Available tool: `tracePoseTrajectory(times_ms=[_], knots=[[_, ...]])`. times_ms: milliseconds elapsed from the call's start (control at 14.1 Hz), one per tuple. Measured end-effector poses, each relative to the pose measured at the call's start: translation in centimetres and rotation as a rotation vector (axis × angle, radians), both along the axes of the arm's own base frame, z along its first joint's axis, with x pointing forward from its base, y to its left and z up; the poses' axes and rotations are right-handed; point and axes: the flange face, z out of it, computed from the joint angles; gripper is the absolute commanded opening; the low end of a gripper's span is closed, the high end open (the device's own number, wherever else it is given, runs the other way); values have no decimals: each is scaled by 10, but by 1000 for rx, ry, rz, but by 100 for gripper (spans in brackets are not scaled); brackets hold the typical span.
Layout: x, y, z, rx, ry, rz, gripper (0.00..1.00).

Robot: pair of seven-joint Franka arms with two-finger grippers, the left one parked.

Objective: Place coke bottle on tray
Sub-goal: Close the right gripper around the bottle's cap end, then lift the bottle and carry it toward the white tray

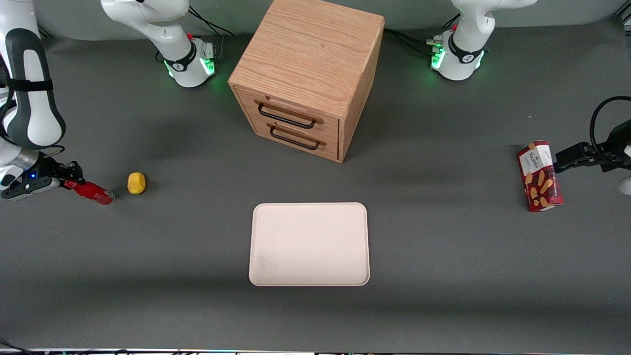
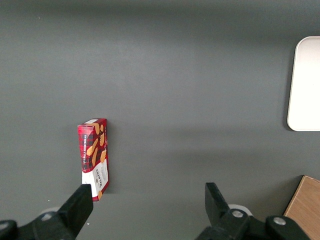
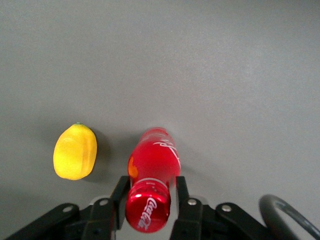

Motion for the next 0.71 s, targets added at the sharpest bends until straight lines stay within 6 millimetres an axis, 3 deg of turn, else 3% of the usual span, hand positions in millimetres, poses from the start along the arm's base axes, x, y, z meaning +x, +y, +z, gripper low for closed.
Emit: tracePoseTrajectory(times_ms=[142,496,709], knots=[[0,0,1,1,-2,0,2],[2,1,2,0,-5,3,0],[10,5,19,21,4,14,0]])
